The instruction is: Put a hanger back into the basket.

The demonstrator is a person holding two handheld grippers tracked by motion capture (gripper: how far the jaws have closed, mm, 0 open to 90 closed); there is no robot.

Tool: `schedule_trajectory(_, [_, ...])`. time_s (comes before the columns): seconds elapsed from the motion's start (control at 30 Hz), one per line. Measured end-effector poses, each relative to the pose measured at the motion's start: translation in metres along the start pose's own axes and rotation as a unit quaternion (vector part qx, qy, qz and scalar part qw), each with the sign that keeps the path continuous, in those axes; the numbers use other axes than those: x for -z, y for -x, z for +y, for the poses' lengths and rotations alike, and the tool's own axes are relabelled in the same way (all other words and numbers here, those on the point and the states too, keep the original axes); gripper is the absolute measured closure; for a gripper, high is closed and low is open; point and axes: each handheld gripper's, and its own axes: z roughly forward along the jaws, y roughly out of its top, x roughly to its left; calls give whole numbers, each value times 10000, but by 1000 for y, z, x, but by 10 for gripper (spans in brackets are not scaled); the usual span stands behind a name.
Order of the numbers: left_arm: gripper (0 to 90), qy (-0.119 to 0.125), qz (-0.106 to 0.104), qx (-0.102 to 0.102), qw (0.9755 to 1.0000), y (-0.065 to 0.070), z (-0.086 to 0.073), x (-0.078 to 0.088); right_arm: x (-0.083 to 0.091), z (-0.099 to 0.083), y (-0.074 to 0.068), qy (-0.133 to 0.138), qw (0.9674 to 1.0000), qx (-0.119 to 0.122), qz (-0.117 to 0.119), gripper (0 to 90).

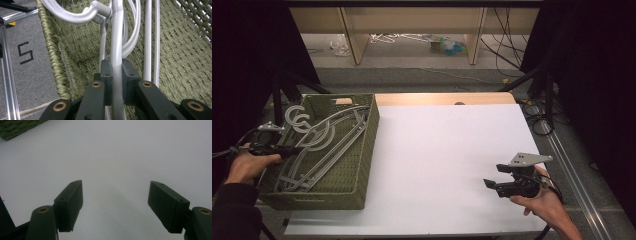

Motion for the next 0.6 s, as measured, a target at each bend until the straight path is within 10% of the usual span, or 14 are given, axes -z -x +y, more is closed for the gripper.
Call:
schedule_trajectory(0.33, [765, -108, 213, 44, 9997, 3, 4, -6, -1, 0, -1, -43, 10000, -15, 31, 289])
schedule_trajectory(0.6, [680, 341, 453, 119, 9983, 11, 7, 7, -3, -1, -1, -21, 10000, -5, 12, 289])
